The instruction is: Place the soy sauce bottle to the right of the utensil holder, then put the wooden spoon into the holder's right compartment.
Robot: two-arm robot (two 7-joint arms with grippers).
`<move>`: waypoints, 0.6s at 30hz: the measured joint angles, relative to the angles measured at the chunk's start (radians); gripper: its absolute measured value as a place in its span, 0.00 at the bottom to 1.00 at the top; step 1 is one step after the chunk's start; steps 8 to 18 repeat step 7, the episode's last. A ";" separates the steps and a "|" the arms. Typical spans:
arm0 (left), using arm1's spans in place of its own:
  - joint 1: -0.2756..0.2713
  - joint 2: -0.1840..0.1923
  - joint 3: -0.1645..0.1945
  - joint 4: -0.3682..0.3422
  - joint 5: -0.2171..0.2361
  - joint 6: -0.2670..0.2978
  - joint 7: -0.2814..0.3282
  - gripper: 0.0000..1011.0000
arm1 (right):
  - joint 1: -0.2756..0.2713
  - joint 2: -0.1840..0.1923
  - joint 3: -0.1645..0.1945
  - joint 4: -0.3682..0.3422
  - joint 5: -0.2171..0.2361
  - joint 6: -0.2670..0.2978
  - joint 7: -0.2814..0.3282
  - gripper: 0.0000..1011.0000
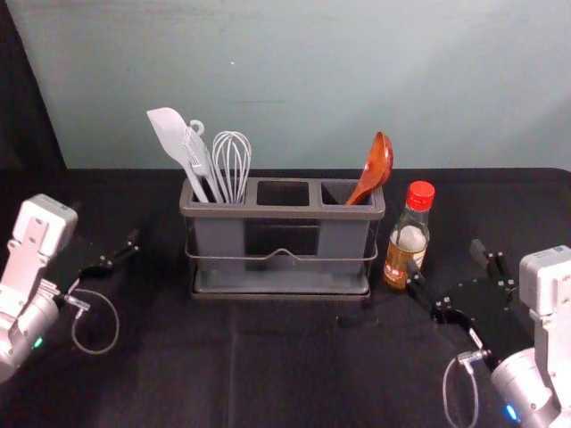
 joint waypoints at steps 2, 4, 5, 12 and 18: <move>0.000 0.000 0.000 0.000 0.000 0.000 0.000 1.00 | 0.000 0.000 0.000 0.000 0.000 0.000 0.000 0.99; 0.000 0.000 0.000 0.000 0.000 0.000 0.000 1.00 | 0.000 0.000 0.000 0.000 0.000 0.000 0.000 0.99; 0.000 0.000 0.000 0.000 0.000 0.000 0.000 1.00 | 0.000 0.000 0.000 0.000 0.000 0.000 0.000 0.99; 0.000 0.000 0.000 0.000 0.000 0.000 0.000 1.00 | 0.000 0.000 0.000 0.000 0.000 0.000 0.000 0.99; 0.000 0.000 0.000 0.000 0.000 0.000 0.000 1.00 | 0.000 0.000 0.000 0.000 0.000 0.000 0.000 0.99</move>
